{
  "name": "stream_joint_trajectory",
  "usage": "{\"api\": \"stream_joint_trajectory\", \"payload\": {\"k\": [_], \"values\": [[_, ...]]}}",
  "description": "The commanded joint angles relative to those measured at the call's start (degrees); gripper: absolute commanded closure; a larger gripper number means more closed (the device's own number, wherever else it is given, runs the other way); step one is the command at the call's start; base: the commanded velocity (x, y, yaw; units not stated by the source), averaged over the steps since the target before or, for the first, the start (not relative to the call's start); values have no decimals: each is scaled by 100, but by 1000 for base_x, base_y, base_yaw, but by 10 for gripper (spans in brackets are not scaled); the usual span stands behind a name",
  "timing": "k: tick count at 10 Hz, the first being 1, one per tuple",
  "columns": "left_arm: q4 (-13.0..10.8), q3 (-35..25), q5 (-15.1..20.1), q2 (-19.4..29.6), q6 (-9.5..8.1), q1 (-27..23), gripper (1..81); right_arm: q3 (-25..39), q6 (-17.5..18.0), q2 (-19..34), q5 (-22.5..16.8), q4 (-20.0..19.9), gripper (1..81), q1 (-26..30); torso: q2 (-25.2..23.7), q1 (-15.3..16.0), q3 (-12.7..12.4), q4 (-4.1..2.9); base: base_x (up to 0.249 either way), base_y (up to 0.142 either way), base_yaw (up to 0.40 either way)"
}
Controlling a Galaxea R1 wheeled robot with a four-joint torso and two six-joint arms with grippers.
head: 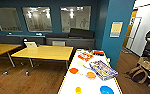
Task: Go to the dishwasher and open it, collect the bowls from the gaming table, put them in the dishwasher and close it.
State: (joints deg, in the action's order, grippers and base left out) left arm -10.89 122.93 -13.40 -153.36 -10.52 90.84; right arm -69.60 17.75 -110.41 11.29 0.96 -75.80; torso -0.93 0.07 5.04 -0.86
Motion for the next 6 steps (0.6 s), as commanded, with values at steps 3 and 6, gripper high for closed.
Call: {"api": "stream_joint_trajectory", "payload": {"k": [3,6], "values": [[-1,-76,232,94,6,-211,10,396,-35,772,-223,-413,10,1115,2,0,762,0,0,0,0],[-10,-76,232,68,6,-211,10,62,237,841,-521,-413,10,1465,7,4,1091,0,0,0,0]]}}
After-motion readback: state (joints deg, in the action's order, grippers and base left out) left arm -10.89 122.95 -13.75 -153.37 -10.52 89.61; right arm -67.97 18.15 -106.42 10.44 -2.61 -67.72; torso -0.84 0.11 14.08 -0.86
